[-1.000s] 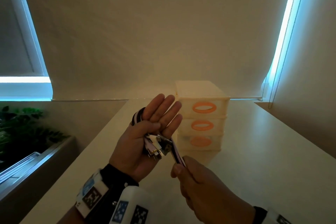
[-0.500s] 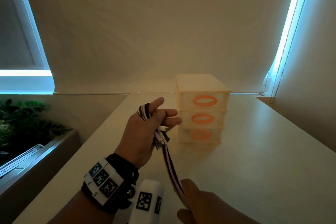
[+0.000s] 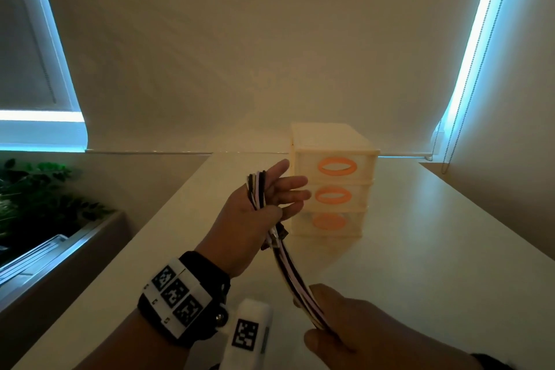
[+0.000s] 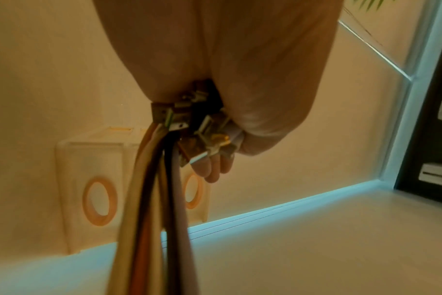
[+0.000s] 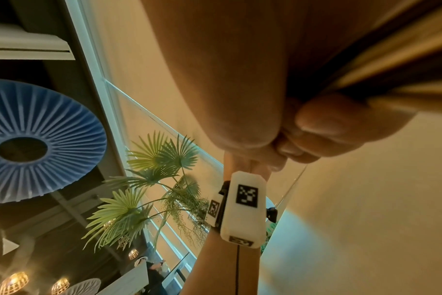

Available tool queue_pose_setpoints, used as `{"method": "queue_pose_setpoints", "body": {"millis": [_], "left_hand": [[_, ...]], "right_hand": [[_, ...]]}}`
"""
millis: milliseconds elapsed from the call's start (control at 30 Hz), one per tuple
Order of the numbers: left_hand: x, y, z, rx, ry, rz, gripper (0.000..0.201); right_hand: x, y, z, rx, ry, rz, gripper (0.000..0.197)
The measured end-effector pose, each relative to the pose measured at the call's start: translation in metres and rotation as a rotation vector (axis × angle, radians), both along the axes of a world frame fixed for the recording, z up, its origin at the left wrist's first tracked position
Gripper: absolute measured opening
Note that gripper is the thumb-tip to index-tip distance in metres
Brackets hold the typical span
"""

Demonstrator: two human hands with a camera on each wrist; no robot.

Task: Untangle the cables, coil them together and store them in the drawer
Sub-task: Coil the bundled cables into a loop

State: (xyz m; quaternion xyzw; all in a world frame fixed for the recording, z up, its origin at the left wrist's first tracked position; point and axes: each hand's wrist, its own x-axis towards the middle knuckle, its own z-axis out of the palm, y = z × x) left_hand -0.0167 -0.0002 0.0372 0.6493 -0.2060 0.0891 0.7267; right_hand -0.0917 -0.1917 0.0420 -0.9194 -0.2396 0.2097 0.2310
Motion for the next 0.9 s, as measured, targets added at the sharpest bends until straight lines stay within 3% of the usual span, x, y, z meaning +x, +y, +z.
{"method": "queue_pose_setpoints", "body": {"millis": [133,267,367,467,500,600,767,900], "left_hand": [[-0.005,-0.008,-0.003,0.125,-0.09,0.034,0.054],[-0.007,-0.011,0.0,0.424,-0.166,0.108,0.043],[-0.009,-0.01,0.001,0.573,-0.149,0.061,0.029],[-0.015,-0.014,0.005,0.645,-0.226,-0.034,0.016],[-0.016,-0.014,0.006,0.651,-0.261,-0.046,0.024],[-0.015,-0.01,0.008,0.488,-0.154,-0.115,0.031],[-0.017,-0.012,0.006,0.14,0.114,-0.336,0.034],[-0.014,-0.015,0.0,-0.055,0.203,-0.491,0.051]], "right_hand": [[0.0,0.009,0.002,-0.037,-0.035,0.061,0.039],[-0.003,0.01,0.016,-0.091,-0.196,0.089,0.027],[-0.006,0.005,0.047,-0.082,-0.33,0.128,0.013],[-0.001,0.002,0.08,-0.082,-0.512,0.263,0.015],[0.001,0.001,0.092,-0.078,-0.561,0.272,0.015],[0.015,-0.003,0.114,-0.018,-0.669,0.262,0.024],[0.032,-0.001,0.118,0.068,-0.662,0.291,0.023],[0.039,-0.002,0.118,0.155,-0.633,0.267,0.022]]}}
